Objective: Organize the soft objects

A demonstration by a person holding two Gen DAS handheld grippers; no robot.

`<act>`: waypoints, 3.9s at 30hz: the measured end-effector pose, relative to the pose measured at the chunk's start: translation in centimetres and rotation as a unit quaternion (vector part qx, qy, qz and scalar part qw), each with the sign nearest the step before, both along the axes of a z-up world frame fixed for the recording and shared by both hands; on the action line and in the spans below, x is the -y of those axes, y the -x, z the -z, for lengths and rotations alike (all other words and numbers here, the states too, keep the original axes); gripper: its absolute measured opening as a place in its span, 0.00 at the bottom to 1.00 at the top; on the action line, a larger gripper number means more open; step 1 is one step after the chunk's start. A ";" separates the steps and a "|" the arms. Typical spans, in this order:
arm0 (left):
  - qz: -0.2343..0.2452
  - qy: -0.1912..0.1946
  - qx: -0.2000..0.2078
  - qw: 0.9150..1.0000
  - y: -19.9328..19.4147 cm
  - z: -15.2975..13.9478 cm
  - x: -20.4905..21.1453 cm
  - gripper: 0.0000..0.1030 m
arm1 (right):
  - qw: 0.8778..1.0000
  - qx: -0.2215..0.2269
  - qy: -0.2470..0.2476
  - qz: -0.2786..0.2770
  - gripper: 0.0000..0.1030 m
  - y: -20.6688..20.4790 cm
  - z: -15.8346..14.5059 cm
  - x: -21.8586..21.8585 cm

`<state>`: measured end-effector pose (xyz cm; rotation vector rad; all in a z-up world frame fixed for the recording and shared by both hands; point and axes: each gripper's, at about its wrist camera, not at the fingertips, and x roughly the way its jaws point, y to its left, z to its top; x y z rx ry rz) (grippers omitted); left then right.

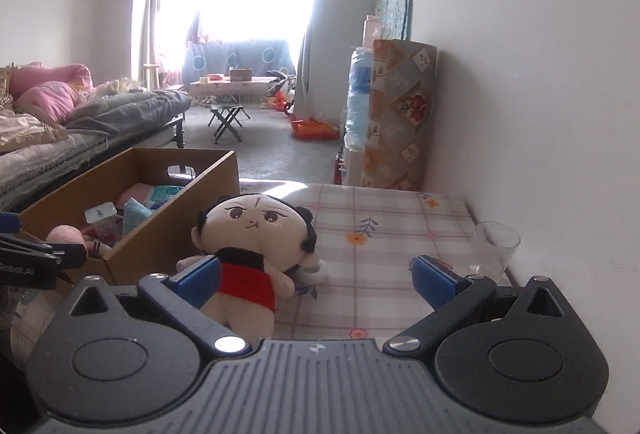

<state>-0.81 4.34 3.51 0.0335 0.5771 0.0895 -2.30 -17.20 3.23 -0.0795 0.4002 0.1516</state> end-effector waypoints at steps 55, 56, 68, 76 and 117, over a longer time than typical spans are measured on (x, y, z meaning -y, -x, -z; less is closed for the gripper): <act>0.004 0.022 -0.087 0.996 -0.3 2.0 -0.9 1.00 | 0.995 -0.088 -0.020 0.034 1.00 0.8 0.9 -2.5; 0.004 0.021 -0.087 0.996 -0.4 2.0 -0.9 1.00 | 0.995 -0.088 -0.020 0.034 1.00 0.8 0.9 -2.6; 0.005 0.017 -0.092 0.996 -0.6 2.2 -0.6 1.00 | 0.995 -0.096 -0.020 0.019 1.00 0.6 1.1 -2.6; 0.001 0.017 -0.094 0.995 -0.6 2.3 -0.8 1.00 | 0.995 -0.099 -0.014 0.008 1.00 0.5 1.2 -3.0; -0.040 0.006 -0.120 0.992 -2.6 3.0 -3.2 1.00 | 0.991 -0.127 0.003 -0.039 1.00 -2.9 2.4 -6.7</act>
